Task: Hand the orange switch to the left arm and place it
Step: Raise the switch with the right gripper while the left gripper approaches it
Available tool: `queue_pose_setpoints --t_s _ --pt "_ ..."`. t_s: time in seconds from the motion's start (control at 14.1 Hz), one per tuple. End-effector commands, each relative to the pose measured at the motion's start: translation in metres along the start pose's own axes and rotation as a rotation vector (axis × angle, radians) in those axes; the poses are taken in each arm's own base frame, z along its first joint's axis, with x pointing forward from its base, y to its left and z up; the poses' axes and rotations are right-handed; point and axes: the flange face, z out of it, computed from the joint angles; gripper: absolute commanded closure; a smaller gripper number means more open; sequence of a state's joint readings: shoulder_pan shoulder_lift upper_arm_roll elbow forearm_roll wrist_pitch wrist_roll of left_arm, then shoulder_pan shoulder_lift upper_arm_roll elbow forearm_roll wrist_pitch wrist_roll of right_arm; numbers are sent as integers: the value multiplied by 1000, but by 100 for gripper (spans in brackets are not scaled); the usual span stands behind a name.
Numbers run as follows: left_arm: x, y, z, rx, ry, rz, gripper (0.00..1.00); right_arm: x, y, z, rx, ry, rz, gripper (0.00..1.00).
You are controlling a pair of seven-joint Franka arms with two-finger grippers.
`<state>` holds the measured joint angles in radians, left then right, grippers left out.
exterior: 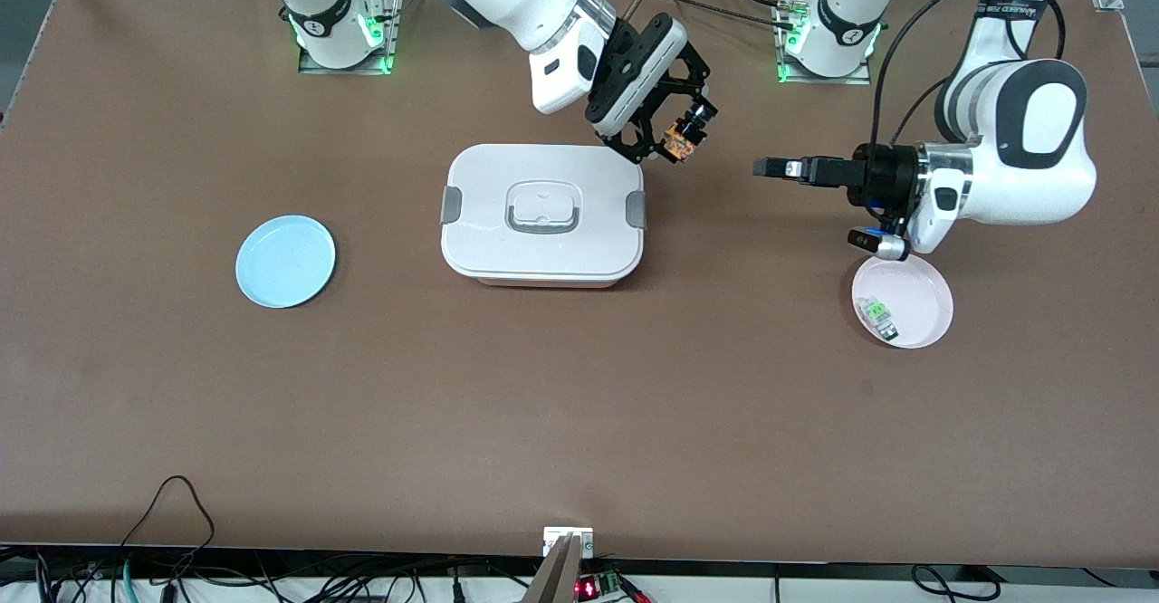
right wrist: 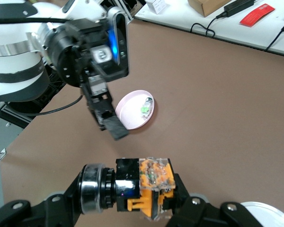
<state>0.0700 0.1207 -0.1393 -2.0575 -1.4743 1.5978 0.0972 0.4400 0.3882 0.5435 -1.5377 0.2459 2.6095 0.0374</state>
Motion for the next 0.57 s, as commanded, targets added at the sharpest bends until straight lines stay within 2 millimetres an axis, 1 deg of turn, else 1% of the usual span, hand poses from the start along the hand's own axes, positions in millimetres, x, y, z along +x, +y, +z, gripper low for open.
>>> queue_pose_setpoints --t_s 0.0,0.07,0.14,0.5 --pt "-5 8 17 -30 28 -14 0 -1 -27 3 32 45 19 97" --pt "-5 10 20 -40 25 -24 0 -4 -35 8 39 58 22 97" --pt "-5 11 20 -48 25 -29 0 -4 -39 9 41 72 18 97" --pt "-9 11 32 -40 6 -47 0 -4 -41 9 44 83 15 98"
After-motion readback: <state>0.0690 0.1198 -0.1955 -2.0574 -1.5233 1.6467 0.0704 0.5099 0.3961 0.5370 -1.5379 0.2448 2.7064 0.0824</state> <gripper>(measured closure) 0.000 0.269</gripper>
